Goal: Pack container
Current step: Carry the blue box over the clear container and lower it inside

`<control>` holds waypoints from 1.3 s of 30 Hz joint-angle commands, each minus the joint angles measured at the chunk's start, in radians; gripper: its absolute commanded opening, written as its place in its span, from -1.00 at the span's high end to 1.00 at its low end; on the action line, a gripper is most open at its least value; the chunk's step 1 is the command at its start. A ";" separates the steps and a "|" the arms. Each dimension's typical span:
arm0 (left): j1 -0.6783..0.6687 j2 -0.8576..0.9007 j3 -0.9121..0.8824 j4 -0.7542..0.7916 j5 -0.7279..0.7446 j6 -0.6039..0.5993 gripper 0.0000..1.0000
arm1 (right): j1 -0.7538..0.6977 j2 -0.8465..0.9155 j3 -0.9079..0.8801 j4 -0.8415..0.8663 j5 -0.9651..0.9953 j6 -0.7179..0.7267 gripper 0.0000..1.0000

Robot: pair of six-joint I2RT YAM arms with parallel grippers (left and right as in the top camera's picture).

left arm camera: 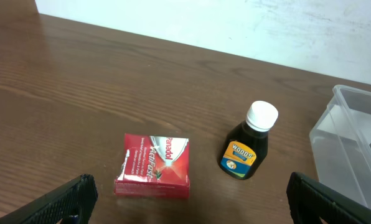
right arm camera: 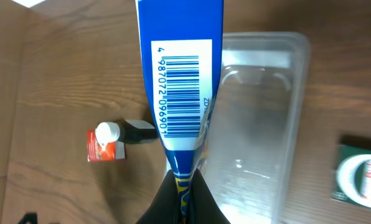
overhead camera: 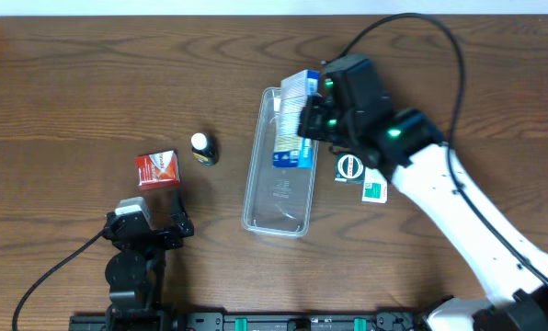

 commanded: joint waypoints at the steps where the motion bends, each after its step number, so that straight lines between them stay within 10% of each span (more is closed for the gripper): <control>1: -0.003 0.000 -0.025 -0.006 -0.004 -0.001 -0.96 | 0.036 0.061 0.008 0.027 0.066 0.114 0.97; 19: -0.003 0.000 -0.025 -0.006 -0.004 -0.001 -0.96 | 0.039 0.222 0.008 0.086 0.026 0.121 0.90; 28: -0.003 0.000 -0.025 -0.006 -0.004 -0.001 -0.96 | 0.028 0.219 0.008 0.079 0.027 0.060 0.17; 39: -0.003 0.000 -0.025 -0.006 -0.004 -0.001 -0.96 | -0.005 0.177 0.008 0.075 0.027 -0.082 0.92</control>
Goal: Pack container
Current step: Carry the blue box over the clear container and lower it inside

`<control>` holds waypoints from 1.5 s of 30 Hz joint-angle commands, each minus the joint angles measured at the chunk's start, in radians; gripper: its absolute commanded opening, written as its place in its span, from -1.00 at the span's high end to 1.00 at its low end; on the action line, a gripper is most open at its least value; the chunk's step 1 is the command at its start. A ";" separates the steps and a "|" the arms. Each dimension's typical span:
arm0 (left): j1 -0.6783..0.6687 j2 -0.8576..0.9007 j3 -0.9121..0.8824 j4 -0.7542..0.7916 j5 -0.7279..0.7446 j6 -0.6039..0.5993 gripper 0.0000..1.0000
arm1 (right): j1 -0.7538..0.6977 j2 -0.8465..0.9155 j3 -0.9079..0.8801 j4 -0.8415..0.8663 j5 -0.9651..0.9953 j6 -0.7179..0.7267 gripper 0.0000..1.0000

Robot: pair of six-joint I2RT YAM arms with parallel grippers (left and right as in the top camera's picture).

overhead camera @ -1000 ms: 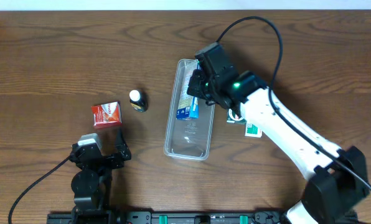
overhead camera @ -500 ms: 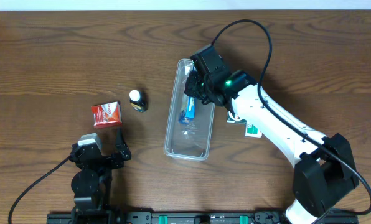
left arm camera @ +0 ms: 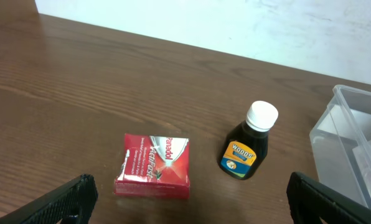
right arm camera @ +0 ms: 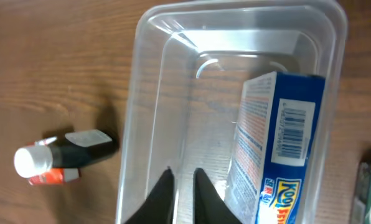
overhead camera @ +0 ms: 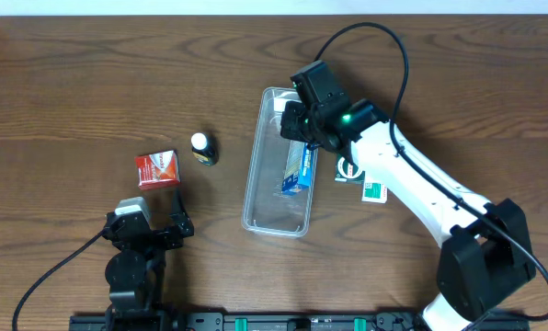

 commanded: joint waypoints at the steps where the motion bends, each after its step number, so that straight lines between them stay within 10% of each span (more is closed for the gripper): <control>1: -0.003 0.000 -0.025 -0.006 -0.004 -0.001 -0.96 | 0.000 -0.030 0.008 -0.010 0.007 -0.061 0.98; 45: -0.003 0.000 -0.025 -0.006 -0.004 -0.001 -0.96 | 0.003 -0.030 -0.058 -0.129 0.199 -0.145 0.97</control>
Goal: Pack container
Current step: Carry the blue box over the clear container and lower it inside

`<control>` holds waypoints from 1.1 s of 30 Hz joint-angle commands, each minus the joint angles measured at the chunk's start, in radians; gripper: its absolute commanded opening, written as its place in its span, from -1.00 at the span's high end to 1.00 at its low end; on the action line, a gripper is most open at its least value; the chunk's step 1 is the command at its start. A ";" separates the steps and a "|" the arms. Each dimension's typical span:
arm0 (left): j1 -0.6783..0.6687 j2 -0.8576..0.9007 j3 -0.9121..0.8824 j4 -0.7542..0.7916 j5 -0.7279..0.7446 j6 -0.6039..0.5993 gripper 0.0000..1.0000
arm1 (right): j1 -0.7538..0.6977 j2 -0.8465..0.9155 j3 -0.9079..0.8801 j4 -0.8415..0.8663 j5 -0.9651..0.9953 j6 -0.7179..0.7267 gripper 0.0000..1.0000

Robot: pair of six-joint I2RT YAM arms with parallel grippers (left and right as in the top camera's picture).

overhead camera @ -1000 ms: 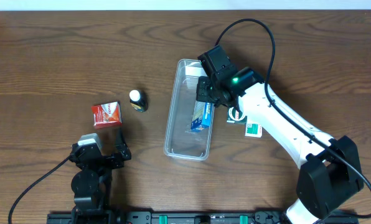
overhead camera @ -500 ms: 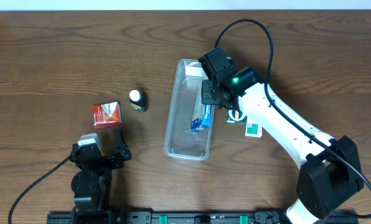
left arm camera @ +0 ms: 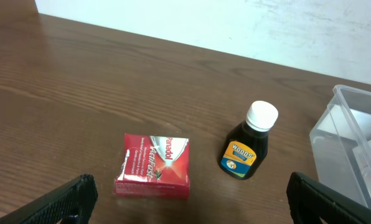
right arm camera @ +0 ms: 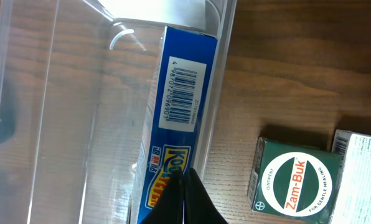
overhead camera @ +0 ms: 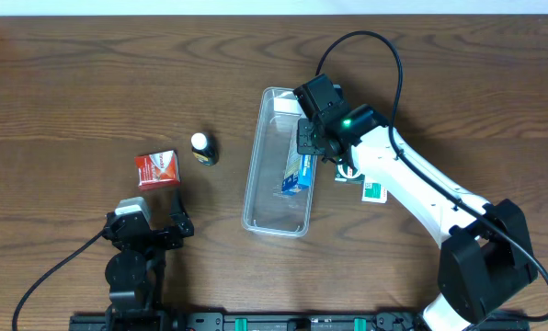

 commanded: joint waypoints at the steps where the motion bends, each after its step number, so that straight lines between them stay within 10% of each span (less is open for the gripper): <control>1: -0.003 0.000 -0.025 -0.006 -0.004 -0.001 -0.96 | 0.003 -0.023 -0.008 0.008 0.014 -0.001 0.97; 33: -0.003 0.000 -0.025 -0.006 -0.004 -0.001 -0.96 | 0.017 -0.076 -0.007 0.031 0.070 -0.090 0.95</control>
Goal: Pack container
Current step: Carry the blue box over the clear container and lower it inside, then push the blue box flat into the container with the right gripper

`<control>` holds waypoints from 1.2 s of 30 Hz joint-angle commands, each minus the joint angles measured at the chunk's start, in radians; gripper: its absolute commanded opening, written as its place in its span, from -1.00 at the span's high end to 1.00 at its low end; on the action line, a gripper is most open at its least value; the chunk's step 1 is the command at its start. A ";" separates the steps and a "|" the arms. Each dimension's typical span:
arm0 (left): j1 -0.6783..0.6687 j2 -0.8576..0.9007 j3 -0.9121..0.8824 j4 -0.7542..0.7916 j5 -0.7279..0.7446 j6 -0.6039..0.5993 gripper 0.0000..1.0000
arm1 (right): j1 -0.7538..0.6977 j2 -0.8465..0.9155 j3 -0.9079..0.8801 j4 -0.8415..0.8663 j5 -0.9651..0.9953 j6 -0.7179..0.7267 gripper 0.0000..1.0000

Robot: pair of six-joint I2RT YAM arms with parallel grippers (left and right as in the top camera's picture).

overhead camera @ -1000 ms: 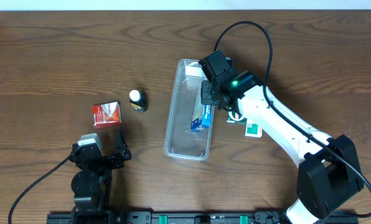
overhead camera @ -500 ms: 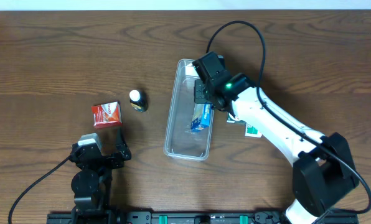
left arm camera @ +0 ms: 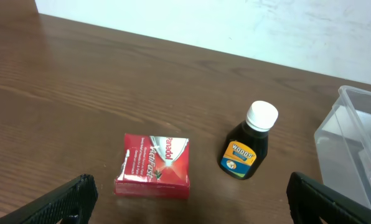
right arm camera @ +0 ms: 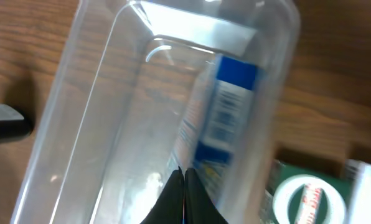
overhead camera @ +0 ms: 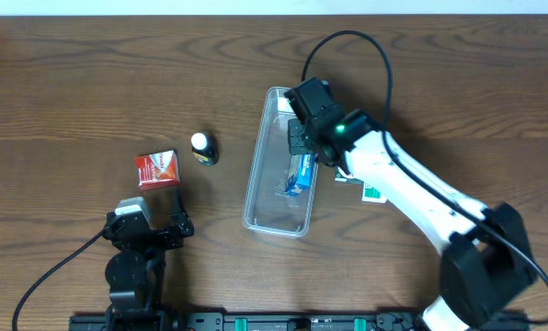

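A clear plastic container (overhead camera: 260,184) lies lengthwise in mid-table, with a blue box (overhead camera: 300,173) resting along its right wall. Over the container's far half hangs my right gripper (overhead camera: 298,138), shut and empty; in the right wrist view its fingertips (right arm camera: 184,179) are pressed together above the blue box (right arm camera: 226,112) and the container (right arm camera: 98,106). A red box (left arm camera: 154,165) and a small dark bottle (left arm camera: 248,149) with a white cap lie left of the container (left arm camera: 353,143). Near the front edge my left gripper (left arm camera: 192,202) stands open, just short of the red box.
A green Zam-Buk box (right arm camera: 304,199) and a white-and-green box (overhead camera: 373,191) lie right of the container, partly under my right arm. The red box (overhead camera: 157,169) and the bottle (overhead camera: 203,147) sit between my left gripper (overhead camera: 147,230) and the container.
My right gripper, still shut, has moved from above the container's right wall to above its inside. The container has shifted slightly. The left arm has not moved.
My right gripper first held the blue box upright above the container's far end. Then the box lay inside and the gripper hung empty over it, fingers slightly apart. Later it was shut over the right wall, and now over the inside.
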 commanded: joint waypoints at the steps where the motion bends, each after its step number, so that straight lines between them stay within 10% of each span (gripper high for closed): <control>1: -0.003 0.000 -0.025 -0.006 -0.004 -0.001 -0.96 | -0.023 -0.040 0.000 -0.034 0.037 -0.021 0.95; 36: -0.003 0.000 -0.025 -0.006 -0.004 -0.001 -0.96 | -0.008 0.125 -0.001 0.080 -0.123 -0.076 0.97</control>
